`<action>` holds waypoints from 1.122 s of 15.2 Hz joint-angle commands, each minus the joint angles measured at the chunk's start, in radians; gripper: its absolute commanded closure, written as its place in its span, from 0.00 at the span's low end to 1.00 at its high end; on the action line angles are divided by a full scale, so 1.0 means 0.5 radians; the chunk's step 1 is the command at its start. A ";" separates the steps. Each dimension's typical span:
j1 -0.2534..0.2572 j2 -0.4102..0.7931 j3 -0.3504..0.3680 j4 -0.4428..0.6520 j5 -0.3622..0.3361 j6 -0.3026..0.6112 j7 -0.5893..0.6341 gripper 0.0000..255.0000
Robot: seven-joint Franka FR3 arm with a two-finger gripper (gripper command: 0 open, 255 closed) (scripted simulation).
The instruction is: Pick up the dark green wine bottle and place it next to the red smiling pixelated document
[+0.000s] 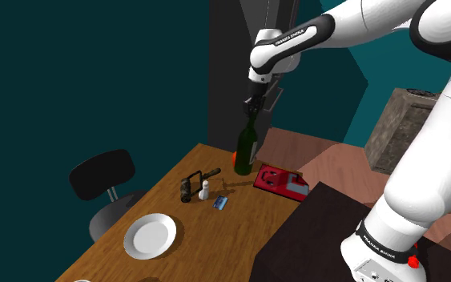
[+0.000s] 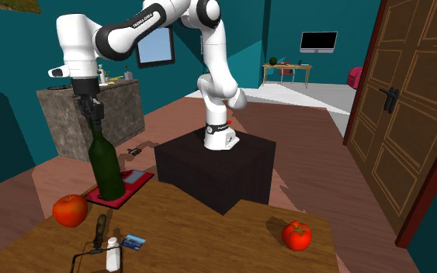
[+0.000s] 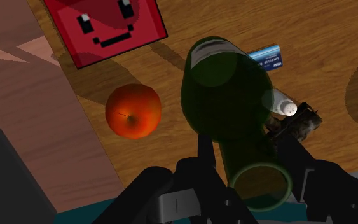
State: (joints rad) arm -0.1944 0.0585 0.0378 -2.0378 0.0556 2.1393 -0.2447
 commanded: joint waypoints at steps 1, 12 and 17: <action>0.001 0.018 0.001 -0.031 0.001 0.051 -0.002 1.00; 0.003 0.159 0.002 -0.167 0.006 0.328 -0.014 1.00; 0.004 0.239 0.003 -0.211 0.009 0.452 -0.020 1.00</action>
State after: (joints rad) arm -0.1940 0.1704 0.0384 -2.1380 0.0600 2.3510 -0.2567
